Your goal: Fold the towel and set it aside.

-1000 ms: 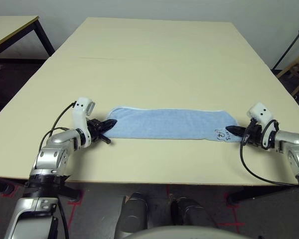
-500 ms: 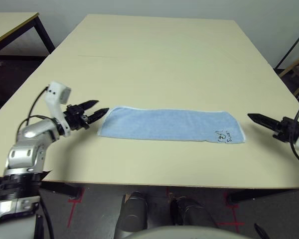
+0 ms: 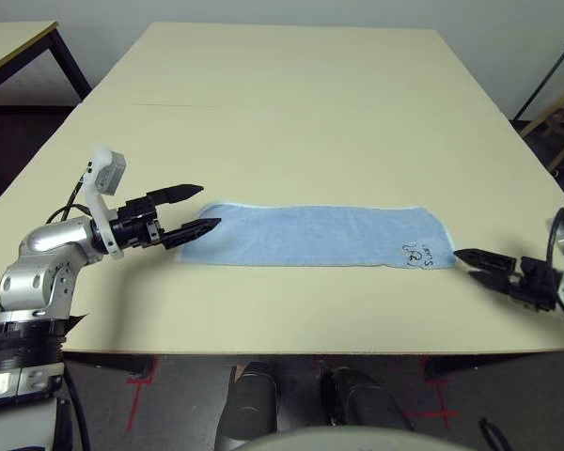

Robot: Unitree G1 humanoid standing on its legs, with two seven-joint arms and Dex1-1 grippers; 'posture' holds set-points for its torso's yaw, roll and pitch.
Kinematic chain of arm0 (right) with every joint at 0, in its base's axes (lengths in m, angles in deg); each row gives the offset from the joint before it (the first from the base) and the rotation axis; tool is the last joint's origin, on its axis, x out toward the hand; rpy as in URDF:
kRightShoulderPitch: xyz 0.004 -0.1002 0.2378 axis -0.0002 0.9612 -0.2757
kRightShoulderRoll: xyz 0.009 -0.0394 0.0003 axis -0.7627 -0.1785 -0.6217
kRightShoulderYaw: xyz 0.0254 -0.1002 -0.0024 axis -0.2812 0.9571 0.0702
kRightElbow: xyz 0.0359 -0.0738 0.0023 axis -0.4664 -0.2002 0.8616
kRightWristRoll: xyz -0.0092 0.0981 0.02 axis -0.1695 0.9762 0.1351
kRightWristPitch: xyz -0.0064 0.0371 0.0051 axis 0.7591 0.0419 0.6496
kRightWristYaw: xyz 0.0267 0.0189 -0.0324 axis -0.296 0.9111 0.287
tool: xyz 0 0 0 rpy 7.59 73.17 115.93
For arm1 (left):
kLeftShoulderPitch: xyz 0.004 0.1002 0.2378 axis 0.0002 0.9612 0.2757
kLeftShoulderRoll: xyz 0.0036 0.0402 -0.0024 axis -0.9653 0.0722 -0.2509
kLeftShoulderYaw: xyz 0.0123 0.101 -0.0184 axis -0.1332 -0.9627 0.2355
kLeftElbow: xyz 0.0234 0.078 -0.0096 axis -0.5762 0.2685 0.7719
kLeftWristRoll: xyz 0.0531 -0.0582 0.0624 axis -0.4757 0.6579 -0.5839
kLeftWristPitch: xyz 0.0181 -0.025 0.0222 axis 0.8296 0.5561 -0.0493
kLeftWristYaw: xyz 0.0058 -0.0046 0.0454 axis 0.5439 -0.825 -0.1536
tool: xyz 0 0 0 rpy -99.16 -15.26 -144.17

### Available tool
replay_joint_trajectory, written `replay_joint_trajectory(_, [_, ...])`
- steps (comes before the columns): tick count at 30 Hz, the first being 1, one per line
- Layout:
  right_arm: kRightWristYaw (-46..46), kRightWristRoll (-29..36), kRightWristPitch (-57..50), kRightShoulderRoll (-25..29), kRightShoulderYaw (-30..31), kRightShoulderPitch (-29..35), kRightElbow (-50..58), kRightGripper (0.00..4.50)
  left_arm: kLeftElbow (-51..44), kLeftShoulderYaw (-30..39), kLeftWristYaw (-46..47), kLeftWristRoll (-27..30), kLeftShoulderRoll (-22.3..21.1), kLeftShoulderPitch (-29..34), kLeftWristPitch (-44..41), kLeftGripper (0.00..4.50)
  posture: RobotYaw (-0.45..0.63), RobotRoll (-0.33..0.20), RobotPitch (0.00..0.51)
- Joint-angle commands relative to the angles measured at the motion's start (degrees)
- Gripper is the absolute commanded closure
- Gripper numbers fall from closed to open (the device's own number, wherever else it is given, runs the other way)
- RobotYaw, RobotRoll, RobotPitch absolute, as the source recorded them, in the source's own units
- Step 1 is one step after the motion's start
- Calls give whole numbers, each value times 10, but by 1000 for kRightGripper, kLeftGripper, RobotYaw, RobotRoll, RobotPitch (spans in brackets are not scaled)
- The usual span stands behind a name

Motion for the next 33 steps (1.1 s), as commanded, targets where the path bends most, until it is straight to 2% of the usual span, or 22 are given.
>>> replay_joint_trajectory(1, [-75, 20, 12, -39, 8, 12, 11, 0, -8, -11, -7, -5, -3, 6, 0, 50, 98, 0, 145])
replay_joint_trajectory(6, [-144, 53, 59, -75, 35, 0, 17, 0, -15, -13, -3, -2, -1, 7, -7, 50, 97, 0, 141])
replay_joint_trajectory(9, [-157, 43, 89, -84, 57, -9, 17, 603, -11, -13, -3, -4, -3, 5, -6, 0, 98, 0, 138])
replay_joint_trajectory(19, [-158, -9, 201, -116, 115, -29, 46, 4453, -10, -15, -2, -10, -2, 5, -3, 0, 102, 0, 126])
replay_joint_trajectory(26, [-133, -50, 240, -87, 125, 2, 120, 4453, -13, -16, 3, -9, 0, 8, -4, 0, 102, 0, 126])
replay_joint_trajectory(33, [-101, -45, 231, -7, 111, 26, 161, 4453, -6, -11, 2, -10, -10, 15, -6, 0, 97, 0, 130])
